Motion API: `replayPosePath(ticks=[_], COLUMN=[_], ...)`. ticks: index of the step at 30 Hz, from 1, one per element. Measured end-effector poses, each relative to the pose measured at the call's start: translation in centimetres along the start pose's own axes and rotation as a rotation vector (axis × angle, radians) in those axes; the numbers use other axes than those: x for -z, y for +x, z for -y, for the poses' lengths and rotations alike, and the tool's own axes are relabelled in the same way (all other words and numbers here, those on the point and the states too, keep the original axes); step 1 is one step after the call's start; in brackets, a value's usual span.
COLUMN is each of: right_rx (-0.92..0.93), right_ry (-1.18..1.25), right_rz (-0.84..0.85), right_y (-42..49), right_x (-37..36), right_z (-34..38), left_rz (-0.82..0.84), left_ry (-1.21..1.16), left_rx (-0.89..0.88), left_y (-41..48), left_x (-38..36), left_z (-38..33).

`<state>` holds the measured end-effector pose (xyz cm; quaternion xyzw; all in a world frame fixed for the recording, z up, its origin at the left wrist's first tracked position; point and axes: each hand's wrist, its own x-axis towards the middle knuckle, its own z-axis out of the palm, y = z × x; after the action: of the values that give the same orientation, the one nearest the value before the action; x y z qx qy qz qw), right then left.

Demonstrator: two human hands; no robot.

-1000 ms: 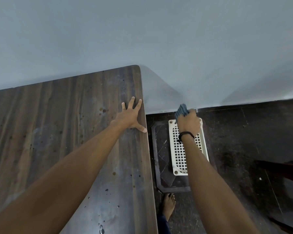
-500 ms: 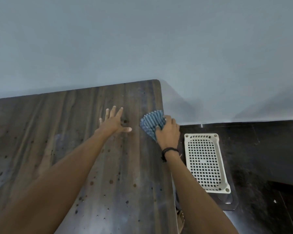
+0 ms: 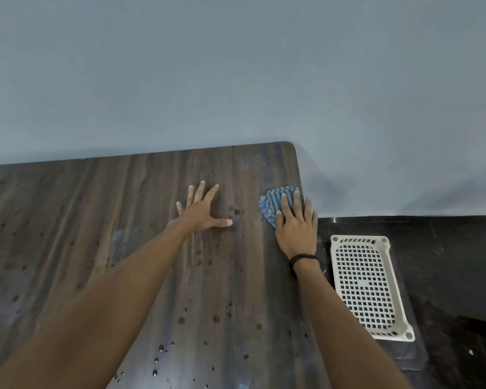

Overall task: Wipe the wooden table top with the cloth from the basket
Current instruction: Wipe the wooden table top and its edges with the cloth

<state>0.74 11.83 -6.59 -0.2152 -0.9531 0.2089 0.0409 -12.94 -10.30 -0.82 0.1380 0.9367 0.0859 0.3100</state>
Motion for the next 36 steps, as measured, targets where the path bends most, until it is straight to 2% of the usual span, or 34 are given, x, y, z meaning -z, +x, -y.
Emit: replayPosePath(ticks=[5, 7, 11, 12, 14, 17, 18, 22, 25, 27, 28, 30, 32, 33, 34, 36], right_rx=[0.195, 0.142, -0.156, -0.155, -0.035, 0.115, 0.106, -0.133, 0.066, 0.157, 0.131, -0.035, -0.212, -0.239, -0.2, -0.006], right_ry=[-0.154, -0.173, -0.086, -0.069, -0.083, -0.106, -0.109, -0.092, -0.145, -0.159, -0.167, -0.124, -0.065, -0.049, -0.05, -0.095], right_rz=[0.086, 0.109, 0.033, 0.042, 0.082, 0.102, 0.088, 0.083, 0.136, 0.162, 0.155, 0.1, 0.069, 0.079, 0.098, 0.139], right_y=[-1.9, -0.9, 2.9, 3.3, 2.6, 1.1, 1.6, 5.4, 4.3, 3.0, 3.2, 5.4, 8.0, 8.8, 8.9, 7.6], right_x=[-0.5, 0.0, 0.3, -0.1, -0.9, -0.7, -0.3, -0.7, -1.9, -1.7, -1.2, -0.8, -0.6, -0.8, -1.1, -1.6], right_z=[0.8, -0.3, 1.2, 2.2, 3.6, 2.4, 1.9, 3.4, 5.6, 4.7, 3.9, 3.0, 3.8, 4.7, 5.8, 6.4], left_rz=[0.075, 0.118, 0.188, 0.187, 0.177, 0.169, 0.172, 0.201, 0.19, 0.18, 0.179, 0.184, 0.196, 0.206, 0.216, 0.24], left_ry=[0.065, 0.079, 0.056, 0.05, 0.058, 0.063, 0.063, 0.078, 0.067, 0.058, 0.052, 0.046, 0.053, 0.061, 0.073, 0.101], left_rx=[-0.009, -0.008, -0.008, -0.003, -0.002, -0.03, -0.031, -0.023, -0.023, -0.03, -0.031, -0.013, 0.009, 0.017, 0.021, 0.024], left_y=[1.2, 1.5, 1.8, 1.8, 1.8, 1.9, 1.9, 1.9, 1.8, 1.7, 1.8, 1.9, 2.1, 2.1, 2.1, 2.3], left_x=[1.4, 1.9, 2.1, 2.1, 2.2, 2.2, 2.3, 2.7, 2.7, 2.5, 2.5, 2.7, 3.0, 3.1, 3.2, 3.4], left_z=[1.4, 1.6, 1.7, 1.7, 1.8, 2.3, 2.2, 1.8, 2.0, 2.2, 2.2, 2.1, 2.0, 1.9, 1.9, 1.7])
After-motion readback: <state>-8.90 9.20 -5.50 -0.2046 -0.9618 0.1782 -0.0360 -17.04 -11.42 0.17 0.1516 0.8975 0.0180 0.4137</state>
